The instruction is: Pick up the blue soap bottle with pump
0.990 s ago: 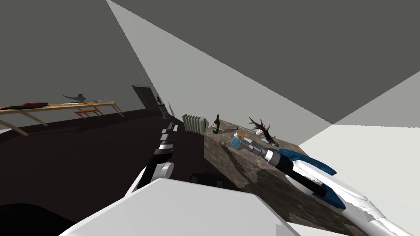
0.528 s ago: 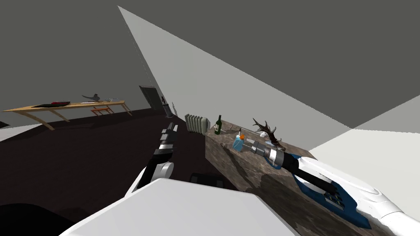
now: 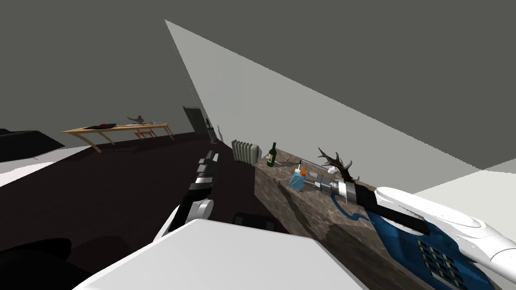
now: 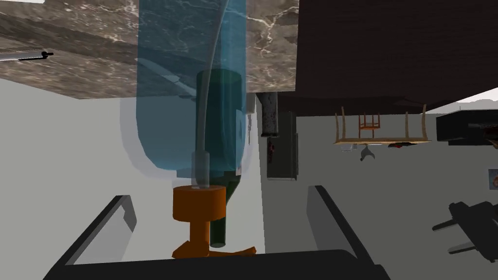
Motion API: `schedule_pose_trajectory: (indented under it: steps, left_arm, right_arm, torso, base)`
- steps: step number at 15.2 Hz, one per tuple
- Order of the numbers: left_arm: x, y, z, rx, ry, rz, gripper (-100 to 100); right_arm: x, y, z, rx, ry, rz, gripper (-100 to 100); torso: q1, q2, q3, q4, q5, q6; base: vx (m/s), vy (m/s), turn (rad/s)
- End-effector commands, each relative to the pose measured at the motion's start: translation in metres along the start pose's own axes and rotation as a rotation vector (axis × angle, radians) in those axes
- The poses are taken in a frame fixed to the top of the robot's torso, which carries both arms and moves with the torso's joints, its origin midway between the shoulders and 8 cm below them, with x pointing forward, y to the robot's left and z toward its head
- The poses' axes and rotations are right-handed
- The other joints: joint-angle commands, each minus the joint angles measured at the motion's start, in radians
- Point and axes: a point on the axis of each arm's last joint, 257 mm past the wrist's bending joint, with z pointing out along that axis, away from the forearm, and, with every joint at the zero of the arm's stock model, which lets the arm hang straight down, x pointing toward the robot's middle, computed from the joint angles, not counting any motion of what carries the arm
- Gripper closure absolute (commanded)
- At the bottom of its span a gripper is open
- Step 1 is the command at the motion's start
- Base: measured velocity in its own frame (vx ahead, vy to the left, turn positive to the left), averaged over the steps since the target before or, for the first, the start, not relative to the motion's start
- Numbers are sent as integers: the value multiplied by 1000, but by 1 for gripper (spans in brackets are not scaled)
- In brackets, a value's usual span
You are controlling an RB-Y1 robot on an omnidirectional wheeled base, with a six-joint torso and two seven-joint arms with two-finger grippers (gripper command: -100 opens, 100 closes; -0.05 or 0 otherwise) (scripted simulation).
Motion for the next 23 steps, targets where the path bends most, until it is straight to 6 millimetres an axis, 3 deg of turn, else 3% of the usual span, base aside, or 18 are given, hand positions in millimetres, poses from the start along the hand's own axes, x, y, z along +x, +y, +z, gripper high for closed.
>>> schedule_pose_trajectory:
  steps: [1, 10, 19, 20, 21, 23]
  left_arm:
    - [0, 0, 0, 0, 0, 0, 0]
    - [0, 0, 0, 0, 0, 0, 0]
    - [0, 0, 0, 0, 0, 0, 0]
    - [0, 0, 0, 0, 0, 0, 0]
    - [0, 0, 0, 0, 0, 0, 0]
    - [0, 0, 0, 0, 0, 0, 0]
  right_arm:
    - [2, -4, -4, -1, 30, -20, -100]
    - [40, -29, -44, -20, 285, -132, -100]
    - [74, -37, -87, -62, 497, -176, -100]
    - [69, -38, -81, -54, 469, -176, -100]
    - [82, -37, -83, -49, 472, -167, -100]
    - [87, -37, -83, -46, 472, -163, -100]
  torso:
    - [0, 0, 0, 0, 0, 0]
    - [3, 1, 0, 0, 1, 0]
    - [4, 1, 0, 0, 1, 0]
    - [4, 1, 0, 0, 1, 0]
    - [3, 1, 1, 0, 0, 1]
    - [2, 0, 0, 0, 0, 0]
  base:
    - [10, 3, 45]
    - [9, 25, 132]
    - [9, 44, 138]
    - [7, 23, 52]
    - [20, 21, 77]
    - [30, 22, 87]
